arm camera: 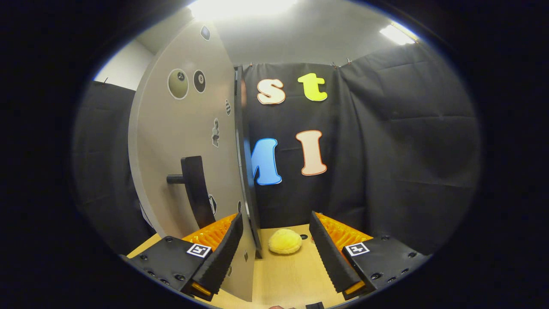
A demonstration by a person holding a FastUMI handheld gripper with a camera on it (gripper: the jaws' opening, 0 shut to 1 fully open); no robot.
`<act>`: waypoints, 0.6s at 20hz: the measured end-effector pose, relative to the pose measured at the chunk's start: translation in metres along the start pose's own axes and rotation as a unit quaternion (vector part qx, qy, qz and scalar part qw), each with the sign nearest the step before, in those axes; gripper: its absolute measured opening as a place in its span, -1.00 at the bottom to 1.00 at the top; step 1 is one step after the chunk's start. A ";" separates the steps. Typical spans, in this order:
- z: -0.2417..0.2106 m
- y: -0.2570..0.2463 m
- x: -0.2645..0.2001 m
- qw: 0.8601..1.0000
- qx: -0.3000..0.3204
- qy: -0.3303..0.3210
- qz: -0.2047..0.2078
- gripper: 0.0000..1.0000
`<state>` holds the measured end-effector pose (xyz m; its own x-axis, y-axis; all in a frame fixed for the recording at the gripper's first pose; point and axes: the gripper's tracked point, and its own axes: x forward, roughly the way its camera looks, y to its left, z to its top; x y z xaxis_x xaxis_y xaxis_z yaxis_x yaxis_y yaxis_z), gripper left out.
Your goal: Open the shoe cabinet door, grab the shoes and put them into the shoe cabinet, then close the shoe cabinet door.
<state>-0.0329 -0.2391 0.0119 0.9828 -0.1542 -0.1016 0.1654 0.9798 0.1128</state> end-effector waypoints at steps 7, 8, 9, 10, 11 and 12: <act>-0.007 0.067 -0.002 1.000 -0.018 0.006 -0.004 0.95; -0.008 0.076 -0.002 1.000 -0.011 0.010 -0.004 0.95; -0.010 0.086 -0.001 1.000 -0.005 0.012 -0.004 0.95; -0.010 0.096 -0.001 1.000 -0.001 0.012 -0.003 0.95; -0.011 0.106 0.001 1.000 -0.001 0.014 -0.002 0.95; -0.010 0.117 0.002 1.000 0.000 0.011 0.001 0.95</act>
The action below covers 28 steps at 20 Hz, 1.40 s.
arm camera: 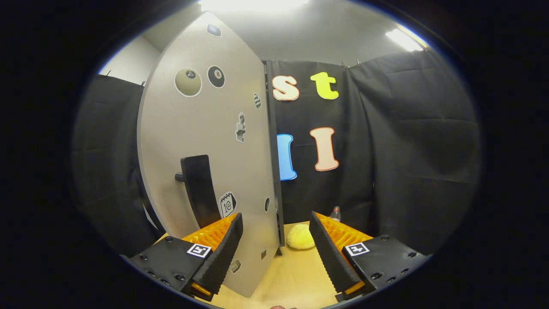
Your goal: Open the shoe cabinet door, grab the shoes and put them into the shoe cabinet, then close the shoe cabinet door.
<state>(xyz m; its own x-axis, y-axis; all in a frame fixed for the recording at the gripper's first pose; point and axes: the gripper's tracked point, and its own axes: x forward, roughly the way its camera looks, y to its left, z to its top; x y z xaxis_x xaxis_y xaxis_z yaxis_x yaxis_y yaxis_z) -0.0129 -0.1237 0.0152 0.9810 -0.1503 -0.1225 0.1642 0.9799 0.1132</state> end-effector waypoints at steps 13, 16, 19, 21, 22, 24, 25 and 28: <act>0.004 0.111 0.028 0.999 -0.012 -0.012 0.051 0.95; 0.002 0.113 0.027 0.998 -0.020 -0.007 0.051 0.95; 0.000 0.111 0.025 0.998 -0.025 -0.006 0.049 0.95; -0.002 0.111 0.023 0.998 -0.025 -0.003 0.052 0.95; -0.003 0.112 0.021 0.998 -0.024 -0.003 0.056 0.95; -0.004 0.111 0.019 0.998 -0.025 -0.002 0.058 0.95; -0.005 0.111 0.019 0.998 -0.026 -0.001 0.059 0.95; -0.006 0.112 0.020 0.998 -0.021 0.000 0.064 0.95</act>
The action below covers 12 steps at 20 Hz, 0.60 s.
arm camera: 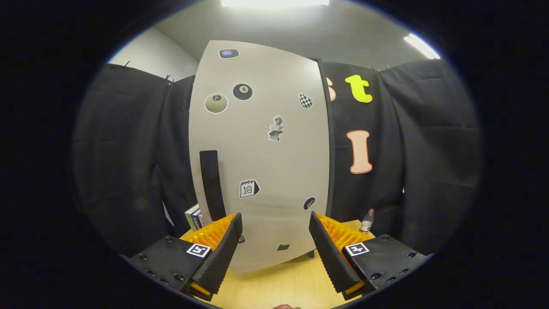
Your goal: Open the shoe cabinet door, grab the shoes and put them into the shoe cabinet, then close the shoe cabinet door.
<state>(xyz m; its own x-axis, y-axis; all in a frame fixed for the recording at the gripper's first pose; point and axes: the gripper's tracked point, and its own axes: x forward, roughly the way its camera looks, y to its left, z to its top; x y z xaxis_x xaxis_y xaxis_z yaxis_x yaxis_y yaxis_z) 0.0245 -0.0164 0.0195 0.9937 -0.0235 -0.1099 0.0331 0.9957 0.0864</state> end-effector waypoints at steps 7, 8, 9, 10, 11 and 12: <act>-0.002 0.004 0.000 1.000 -0.006 0.004 0.015 0.95; -0.003 0.005 0.000 1.000 -0.007 0.005 0.018 0.95; -0.005 0.006 0.000 1.000 -0.009 0.005 0.021 0.95; -0.006 0.008 0.002 1.000 -0.010 0.004 0.024 0.95; -0.009 0.012 0.002 1.000 -0.010 0.005 0.028 0.95; -0.011 0.014 0.002 0.999 -0.012 0.006 0.031 0.95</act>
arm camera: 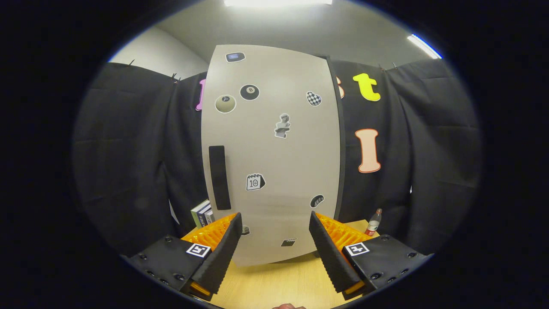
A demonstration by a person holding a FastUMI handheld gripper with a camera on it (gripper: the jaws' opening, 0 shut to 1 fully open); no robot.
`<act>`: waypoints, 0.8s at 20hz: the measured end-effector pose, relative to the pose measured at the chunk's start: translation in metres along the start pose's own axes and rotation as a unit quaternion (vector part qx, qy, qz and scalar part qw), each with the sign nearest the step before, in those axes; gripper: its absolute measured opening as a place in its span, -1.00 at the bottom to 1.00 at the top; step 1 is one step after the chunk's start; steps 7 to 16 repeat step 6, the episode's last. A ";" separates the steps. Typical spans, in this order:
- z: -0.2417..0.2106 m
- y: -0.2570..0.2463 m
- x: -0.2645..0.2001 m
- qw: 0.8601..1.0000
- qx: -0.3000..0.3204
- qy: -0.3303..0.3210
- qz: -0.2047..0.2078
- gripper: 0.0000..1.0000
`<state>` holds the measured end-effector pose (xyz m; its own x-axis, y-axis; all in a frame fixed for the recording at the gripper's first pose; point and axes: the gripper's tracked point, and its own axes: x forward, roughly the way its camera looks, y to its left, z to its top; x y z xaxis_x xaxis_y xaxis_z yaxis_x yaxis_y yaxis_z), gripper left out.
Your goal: Open the shoe cabinet door, grab the shoes and put them into the shoe cabinet, then close the shoe cabinet door.
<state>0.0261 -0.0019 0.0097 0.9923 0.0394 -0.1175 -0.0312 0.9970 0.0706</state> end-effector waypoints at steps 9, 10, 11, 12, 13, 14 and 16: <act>-0.005 -0.007 -0.001 1.000 -0.004 0.002 -0.004 0.95; -0.005 -0.007 -0.001 1.000 -0.004 0.002 -0.004 0.95; -0.005 -0.007 -0.001 1.000 -0.004 0.002 -0.004 0.95; -0.005 -0.007 -0.001 1.000 -0.004 0.002 -0.004 0.95; -0.005 -0.007 -0.001 1.000 -0.004 0.002 -0.004 0.95; -0.005 -0.007 -0.001 1.000 -0.004 0.002 -0.004 0.95; -0.005 -0.007 -0.001 1.000 -0.004 0.002 -0.004 0.95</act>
